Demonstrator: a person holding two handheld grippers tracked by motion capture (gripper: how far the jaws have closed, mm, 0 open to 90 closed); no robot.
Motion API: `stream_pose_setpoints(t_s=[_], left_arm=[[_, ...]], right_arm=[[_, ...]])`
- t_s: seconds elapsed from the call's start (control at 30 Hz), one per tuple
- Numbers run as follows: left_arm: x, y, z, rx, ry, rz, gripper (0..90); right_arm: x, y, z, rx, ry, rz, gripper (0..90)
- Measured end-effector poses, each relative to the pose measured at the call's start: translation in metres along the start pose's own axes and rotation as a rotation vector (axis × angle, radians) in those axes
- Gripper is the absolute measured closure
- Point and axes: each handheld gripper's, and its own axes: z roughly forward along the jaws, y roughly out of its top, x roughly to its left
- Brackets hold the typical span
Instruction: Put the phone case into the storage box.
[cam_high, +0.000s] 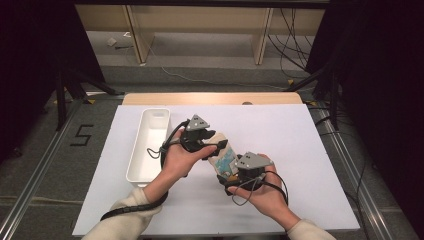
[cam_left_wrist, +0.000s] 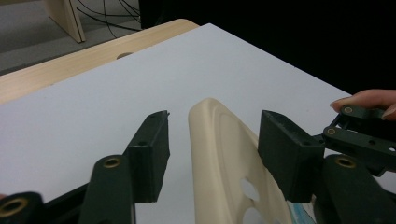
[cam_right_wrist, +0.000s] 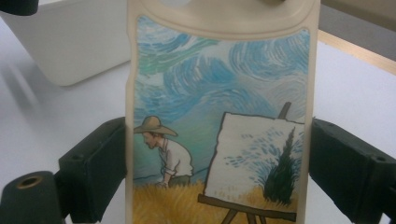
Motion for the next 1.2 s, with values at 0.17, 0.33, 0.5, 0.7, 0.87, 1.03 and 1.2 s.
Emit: stream_pose_setpoints(t_s=[0.17, 0.33, 0.5, 0.7, 0.87, 1.03, 1.2], left_arm=[[0.000, 0.000, 0.002, -0.007, -0.015, -0.015, 50.6], [-0.001, 0.000, 0.003, 0.002, -0.019, -0.031, 54.7], [0.001, -0.001, 0.003, 0.001, -0.034, -0.049, 56.6], [0.001, 0.000, 0.002, -0.012, -0.050, -0.056, 61.5], [-0.003, 0.001, -0.001, -0.030, -0.078, -0.060, 68.1], [-0.010, 0.004, -0.005, -0.049, -0.121, -0.068, 76.7], [-0.015, 0.005, -0.006, -0.051, -0.134, -0.045, 78.9]], right_arm=[[0.001, 0.000, 0.000, 0.001, 0.000, -0.004, 11.7], [0.001, 0.000, 0.000, 0.001, -0.002, -0.010, 11.7], [0.002, 0.000, 0.000, 0.007, -0.006, -0.012, 11.7], [0.002, -0.001, 0.001, 0.013, -0.007, -0.017, 11.7], [0.003, -0.001, 0.002, 0.018, -0.009, -0.020, 11.6], [0.003, -0.001, 0.003, 0.019, -0.009, -0.023, 11.3], [0.004, -0.001, 0.003, 0.022, -0.007, -0.027, 10.6]])
